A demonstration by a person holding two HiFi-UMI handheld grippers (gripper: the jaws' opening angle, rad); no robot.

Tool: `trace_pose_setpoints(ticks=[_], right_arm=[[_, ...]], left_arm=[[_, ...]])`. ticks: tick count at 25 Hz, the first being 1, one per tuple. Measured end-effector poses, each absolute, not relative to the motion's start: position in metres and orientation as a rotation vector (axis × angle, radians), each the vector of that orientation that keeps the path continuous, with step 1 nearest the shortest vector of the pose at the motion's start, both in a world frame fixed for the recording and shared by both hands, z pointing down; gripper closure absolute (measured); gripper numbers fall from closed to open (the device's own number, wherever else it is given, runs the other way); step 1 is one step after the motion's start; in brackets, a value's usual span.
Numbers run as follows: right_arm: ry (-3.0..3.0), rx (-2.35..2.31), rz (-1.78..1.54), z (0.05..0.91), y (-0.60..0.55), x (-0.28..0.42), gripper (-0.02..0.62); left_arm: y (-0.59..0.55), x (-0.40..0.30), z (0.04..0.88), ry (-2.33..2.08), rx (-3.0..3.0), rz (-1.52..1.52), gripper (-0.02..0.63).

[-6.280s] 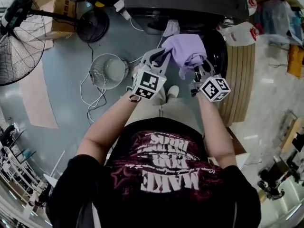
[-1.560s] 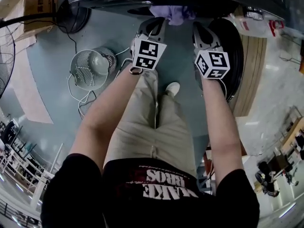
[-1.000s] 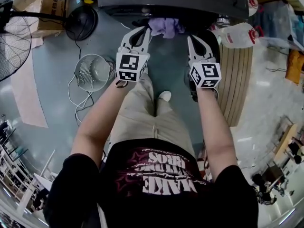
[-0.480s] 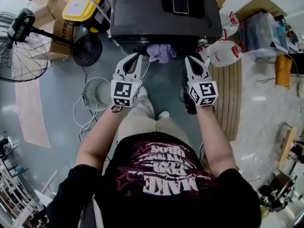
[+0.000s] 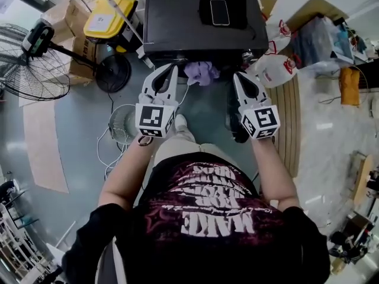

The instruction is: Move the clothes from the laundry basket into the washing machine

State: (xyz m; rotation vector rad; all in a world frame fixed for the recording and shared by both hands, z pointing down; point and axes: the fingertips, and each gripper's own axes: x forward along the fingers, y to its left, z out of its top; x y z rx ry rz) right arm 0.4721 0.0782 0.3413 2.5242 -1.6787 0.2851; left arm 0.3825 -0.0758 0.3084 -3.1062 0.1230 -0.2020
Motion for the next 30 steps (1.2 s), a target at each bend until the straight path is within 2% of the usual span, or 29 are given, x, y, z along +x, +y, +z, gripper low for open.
trace_pose_setpoints(ticks=[14, 30], right_arm=[[-1.684, 2.555, 0.140, 0.263, 0.100, 0.474, 0.592], [-1.768, 2.528, 0.085, 0.243, 0.135, 0.450, 0.592]], left_arm=[[-0.079, 0.353, 0.232, 0.241, -3.072, -0.065, 0.601], [-0.027, 0.314, 0.216, 0.294, -3.028, -0.075, 0.601]])
